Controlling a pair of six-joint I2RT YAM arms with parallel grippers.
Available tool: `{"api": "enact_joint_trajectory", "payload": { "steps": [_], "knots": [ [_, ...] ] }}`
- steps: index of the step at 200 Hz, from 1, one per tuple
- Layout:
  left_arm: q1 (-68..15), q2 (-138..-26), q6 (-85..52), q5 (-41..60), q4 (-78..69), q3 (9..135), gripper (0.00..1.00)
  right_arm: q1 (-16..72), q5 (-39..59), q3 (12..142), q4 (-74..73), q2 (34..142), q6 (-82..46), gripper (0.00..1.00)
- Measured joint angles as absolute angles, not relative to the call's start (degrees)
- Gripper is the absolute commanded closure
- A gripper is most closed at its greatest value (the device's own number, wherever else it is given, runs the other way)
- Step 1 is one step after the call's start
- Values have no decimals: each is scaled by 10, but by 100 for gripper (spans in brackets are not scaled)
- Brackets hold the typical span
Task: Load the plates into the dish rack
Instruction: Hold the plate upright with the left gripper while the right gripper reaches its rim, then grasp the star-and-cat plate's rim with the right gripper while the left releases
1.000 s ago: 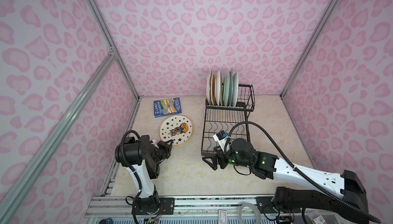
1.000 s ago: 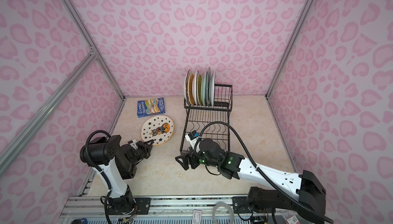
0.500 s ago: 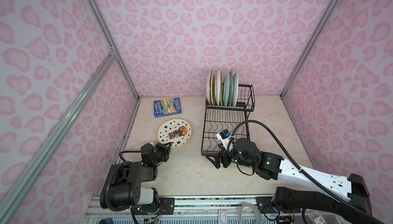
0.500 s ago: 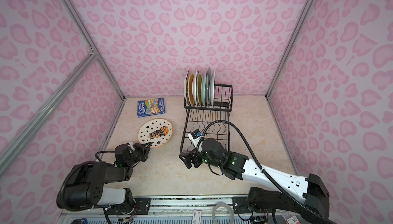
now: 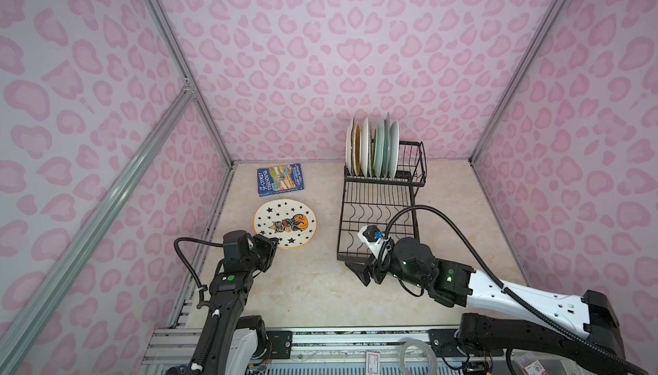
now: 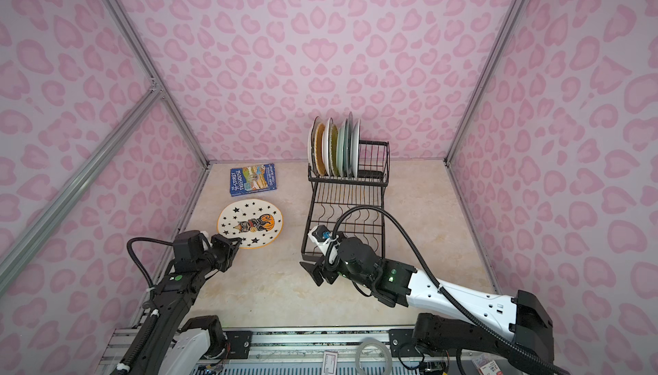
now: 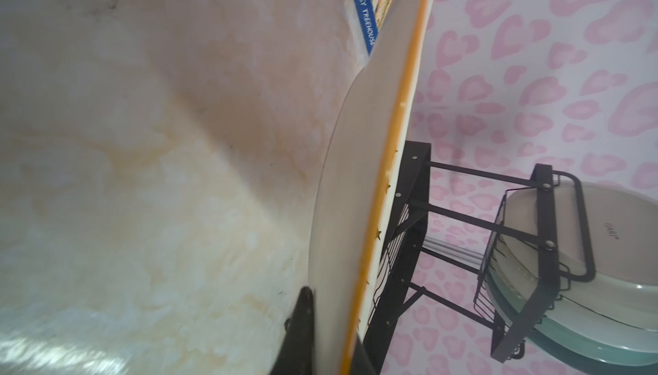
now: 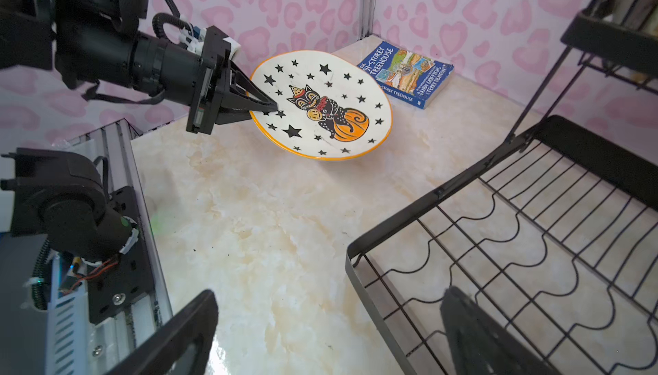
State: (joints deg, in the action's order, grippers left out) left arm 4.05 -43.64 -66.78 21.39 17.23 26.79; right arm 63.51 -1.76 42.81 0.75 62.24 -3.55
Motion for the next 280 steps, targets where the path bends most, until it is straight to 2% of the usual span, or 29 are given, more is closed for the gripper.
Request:
{"api": "enact_joint_trajectory", "payload": {
  "steps": [45,77,125,187,199,243,280],
  "knots": [
    [-23,-392,-654,163,316,352,97,649,-37,436,-44,668,86,3],
    [-81,-406,-671,114,390,404,97,649,-40,455,-66,705,153,6],
    [-183,-436,-711,49,450,460,97,670,-26,489,-75,770,245,10],
    [-274,-477,-759,-23,489,517,97,700,-15,522,-83,853,312,16],
    [-288,-481,-769,-31,496,524,97,700,-19,525,-93,865,318,19],
    [-322,-497,-794,-54,517,549,97,700,-47,561,-113,913,321,41],
    [-344,-502,-802,-66,525,564,97,700,-77,583,-125,947,320,54]
  ]
}}
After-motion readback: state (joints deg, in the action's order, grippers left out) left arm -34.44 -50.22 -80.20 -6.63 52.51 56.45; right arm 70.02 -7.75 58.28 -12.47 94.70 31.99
